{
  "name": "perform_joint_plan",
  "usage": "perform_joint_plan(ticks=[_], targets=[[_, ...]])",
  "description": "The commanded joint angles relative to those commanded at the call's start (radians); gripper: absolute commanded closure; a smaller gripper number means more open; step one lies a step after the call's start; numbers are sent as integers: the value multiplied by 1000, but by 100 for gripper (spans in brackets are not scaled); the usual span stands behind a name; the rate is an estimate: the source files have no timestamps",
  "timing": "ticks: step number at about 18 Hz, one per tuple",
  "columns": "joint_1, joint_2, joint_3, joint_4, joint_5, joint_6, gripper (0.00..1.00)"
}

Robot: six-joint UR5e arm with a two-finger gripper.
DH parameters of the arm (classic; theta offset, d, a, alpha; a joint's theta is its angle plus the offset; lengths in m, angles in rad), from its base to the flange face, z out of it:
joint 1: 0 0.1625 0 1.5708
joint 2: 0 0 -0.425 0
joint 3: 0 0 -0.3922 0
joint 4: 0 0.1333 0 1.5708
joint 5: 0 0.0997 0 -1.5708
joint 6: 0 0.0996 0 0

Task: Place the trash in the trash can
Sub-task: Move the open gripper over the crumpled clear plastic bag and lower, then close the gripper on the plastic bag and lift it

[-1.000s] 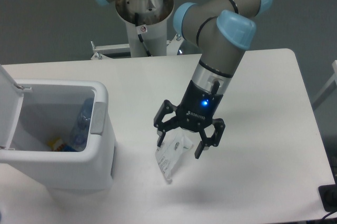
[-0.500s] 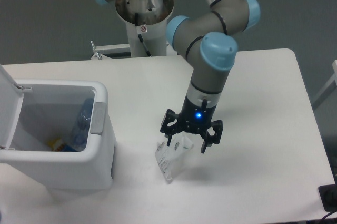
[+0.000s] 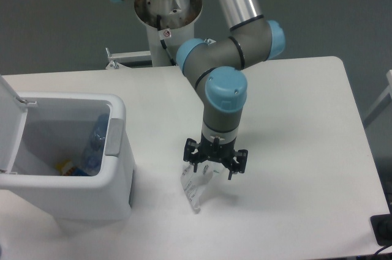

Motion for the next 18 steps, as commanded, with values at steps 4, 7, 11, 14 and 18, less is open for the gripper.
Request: perform_joint_plan(ticks=[4,7,11,14,18], targets=[[-2,-6,-9,-2,2,0,42],[-15,-11,-14,-3,40,0,54],[-18,-11,-14,-9,54,0,80],[-20,-9,0,-6,54,-2,100],[-26,15,18,-9,51,0,100]])
